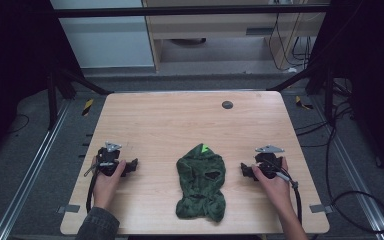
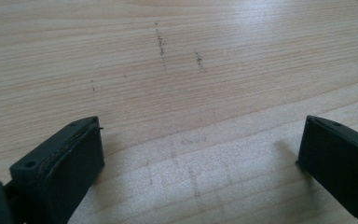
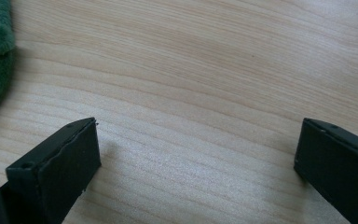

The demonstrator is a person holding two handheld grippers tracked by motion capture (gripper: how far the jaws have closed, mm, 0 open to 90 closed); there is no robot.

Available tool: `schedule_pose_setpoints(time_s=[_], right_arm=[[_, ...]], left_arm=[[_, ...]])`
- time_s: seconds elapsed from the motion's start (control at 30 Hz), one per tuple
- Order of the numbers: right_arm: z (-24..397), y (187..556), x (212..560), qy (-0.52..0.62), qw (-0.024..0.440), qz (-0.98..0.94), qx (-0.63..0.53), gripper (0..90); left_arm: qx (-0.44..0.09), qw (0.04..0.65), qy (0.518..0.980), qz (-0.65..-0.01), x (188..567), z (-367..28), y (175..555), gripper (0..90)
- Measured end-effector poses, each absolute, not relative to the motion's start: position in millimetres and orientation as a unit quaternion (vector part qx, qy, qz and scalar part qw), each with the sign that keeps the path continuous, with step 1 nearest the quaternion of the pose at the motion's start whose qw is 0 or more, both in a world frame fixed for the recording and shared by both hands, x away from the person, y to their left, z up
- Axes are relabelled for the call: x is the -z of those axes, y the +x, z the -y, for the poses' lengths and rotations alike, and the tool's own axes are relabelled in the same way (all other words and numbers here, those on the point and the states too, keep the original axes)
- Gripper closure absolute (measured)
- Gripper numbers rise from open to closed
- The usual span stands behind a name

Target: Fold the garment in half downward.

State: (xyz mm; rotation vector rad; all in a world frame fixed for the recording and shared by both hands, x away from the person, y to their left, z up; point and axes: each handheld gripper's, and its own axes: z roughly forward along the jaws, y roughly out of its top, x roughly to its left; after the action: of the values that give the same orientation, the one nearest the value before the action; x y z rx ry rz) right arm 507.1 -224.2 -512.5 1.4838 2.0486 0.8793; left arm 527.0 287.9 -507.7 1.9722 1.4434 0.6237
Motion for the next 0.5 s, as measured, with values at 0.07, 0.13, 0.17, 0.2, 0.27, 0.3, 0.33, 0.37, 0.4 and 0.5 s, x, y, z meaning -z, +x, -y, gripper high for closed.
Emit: schedule_pose_setpoints(time_s=[0.07,0.13,0.17,0.2,0.27,0.3,0.33,0.37,0.4,0.5], right_arm=[[224,507,512,0.539,0.230,-0.744,-0.319,0.5],[224,507,512,0.539,0.229,-0.745,-0.318,0.8],[224,507,512,0.537,0.229,-0.748,-0.317,1.3],[224,508,511,0.537,0.229,-0.749,-0.315,2.0],[223,508,509,0.536,0.224,-0.752,-0.312,5.7],[222,508,508,0.534,0.224,-0.753,-0.311,8.0],[220,507,507,0.533,0.226,-0.755,-0.309,8.9],[220,507,507,0.533,0.226,-0.755,-0.309,8.9],[218,507,506,0.528,0.233,-0.759,-0.303,9.3],[209,505,501,0.512,0.223,-0.769,-0.310,11.7]], left_arm=[[-0.236,0.306,0.744,-0.545,508,-286,526,0.0],[-0.234,0.306,0.747,-0.542,508,-284,525,0.0],[-0.232,0.306,0.749,-0.540,507,-283,525,0.0],[-0.232,0.306,0.749,-0.540,507,-283,525,0.1],[-0.230,0.304,0.754,-0.535,505,-280,525,3.3],[-0.229,0.305,0.756,-0.532,504,-279,524,3.9],[-0.228,0.307,0.757,-0.529,503,-278,524,3.8],[-0.228,0.307,0.757,-0.529,503,-278,524,4.0],[-0.228,0.309,0.759,-0.526,502,-277,523,4.0],[-0.226,0.324,0.761,-0.514,495,-271,520,4.3]])
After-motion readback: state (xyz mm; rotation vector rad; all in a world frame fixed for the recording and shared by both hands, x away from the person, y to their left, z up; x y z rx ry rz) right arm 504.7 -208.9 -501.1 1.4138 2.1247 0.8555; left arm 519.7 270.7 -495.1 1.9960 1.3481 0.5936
